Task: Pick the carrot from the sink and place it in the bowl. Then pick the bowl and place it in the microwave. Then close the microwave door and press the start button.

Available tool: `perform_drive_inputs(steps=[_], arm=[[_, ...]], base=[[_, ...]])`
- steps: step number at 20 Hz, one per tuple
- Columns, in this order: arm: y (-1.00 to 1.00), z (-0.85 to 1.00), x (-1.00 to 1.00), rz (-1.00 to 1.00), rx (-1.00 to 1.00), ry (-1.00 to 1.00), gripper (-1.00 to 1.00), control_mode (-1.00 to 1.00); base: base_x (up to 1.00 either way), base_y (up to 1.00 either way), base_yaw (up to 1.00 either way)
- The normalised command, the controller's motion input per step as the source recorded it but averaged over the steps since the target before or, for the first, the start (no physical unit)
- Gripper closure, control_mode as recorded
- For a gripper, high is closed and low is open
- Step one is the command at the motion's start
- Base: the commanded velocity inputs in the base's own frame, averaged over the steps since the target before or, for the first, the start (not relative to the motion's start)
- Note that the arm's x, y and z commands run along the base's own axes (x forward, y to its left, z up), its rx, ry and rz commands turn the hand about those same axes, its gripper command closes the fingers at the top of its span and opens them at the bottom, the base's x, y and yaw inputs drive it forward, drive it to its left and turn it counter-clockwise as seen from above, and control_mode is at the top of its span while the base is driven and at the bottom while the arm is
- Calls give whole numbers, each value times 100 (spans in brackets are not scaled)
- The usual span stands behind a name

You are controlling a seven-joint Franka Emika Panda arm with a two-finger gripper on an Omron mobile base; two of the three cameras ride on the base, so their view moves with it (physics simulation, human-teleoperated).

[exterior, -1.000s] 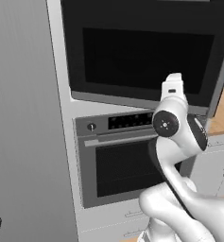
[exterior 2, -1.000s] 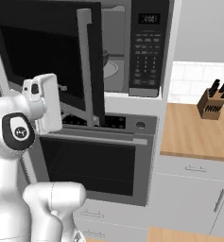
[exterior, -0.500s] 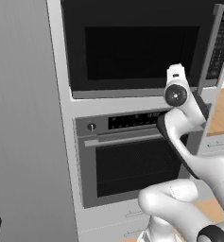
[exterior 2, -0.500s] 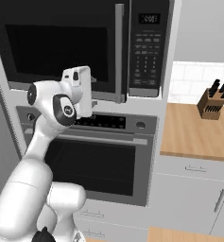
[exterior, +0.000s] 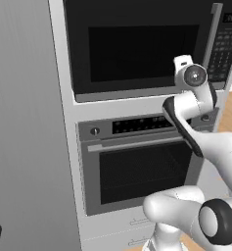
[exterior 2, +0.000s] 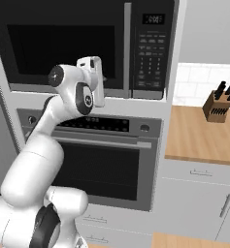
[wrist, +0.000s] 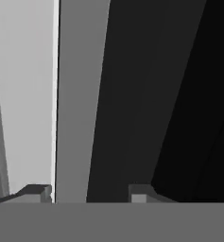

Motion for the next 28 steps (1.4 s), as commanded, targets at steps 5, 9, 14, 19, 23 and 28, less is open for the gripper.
perform_drive_inputs(steps=[5, 9, 14, 19, 23, 28], arm=[[-15, 0, -61, 16, 5, 0, -100, -100], [-16, 14, -100, 15, 19, -3, -100, -100], [-46, 32, -97, 14, 31, -6, -100, -100], [-67, 8, -78, 15, 33, -10, 100, -100], [-51, 5, -8, 10, 20, -16, 100, -100], [-8, 2, 50, 10, 6, -21, 100, -100]], base=[[0, 0, 0], [0, 0, 0], [0, 0, 0], [0, 0, 0], [0, 0, 0], [0, 0, 0]])
